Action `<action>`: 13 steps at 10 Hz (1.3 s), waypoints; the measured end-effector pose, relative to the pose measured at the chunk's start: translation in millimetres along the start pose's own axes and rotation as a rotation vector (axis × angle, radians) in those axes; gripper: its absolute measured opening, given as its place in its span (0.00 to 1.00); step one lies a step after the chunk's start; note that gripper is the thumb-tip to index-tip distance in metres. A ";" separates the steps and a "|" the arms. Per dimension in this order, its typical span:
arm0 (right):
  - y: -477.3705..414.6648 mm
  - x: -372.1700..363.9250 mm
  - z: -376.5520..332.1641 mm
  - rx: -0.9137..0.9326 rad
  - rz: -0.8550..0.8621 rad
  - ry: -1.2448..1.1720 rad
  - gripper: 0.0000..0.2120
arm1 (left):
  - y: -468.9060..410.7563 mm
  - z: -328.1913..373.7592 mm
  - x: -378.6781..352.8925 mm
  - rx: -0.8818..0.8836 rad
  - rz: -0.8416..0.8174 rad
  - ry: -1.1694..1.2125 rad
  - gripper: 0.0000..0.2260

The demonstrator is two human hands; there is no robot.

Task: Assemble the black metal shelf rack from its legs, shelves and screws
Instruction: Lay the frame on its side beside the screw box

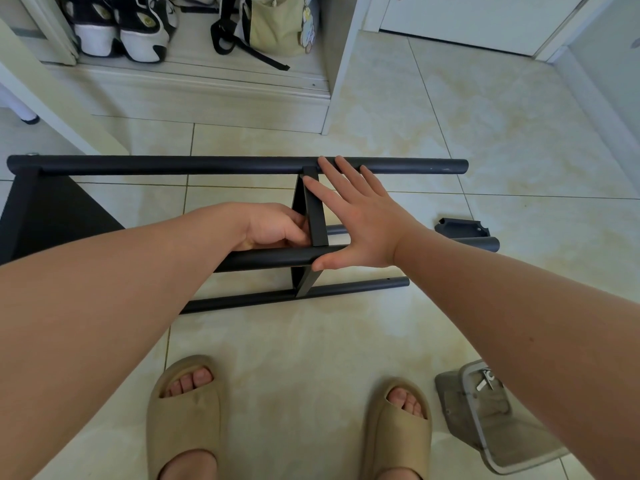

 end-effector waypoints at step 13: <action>0.4 -2.1 1.5 0.006 0.023 -0.003 0.58 | -0.4 1.2 -2.1 0.117 -0.055 0.036 0.05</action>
Point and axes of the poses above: each hand's wrist, its own y-axis away from the middle knuckle, its own x-axis out of the back of the hand, z = x × y, the point moved 1 cm from there along -y, towards the middle knuckle, and after that the axes turned 10 degrees about x, right-handed, at the moved point
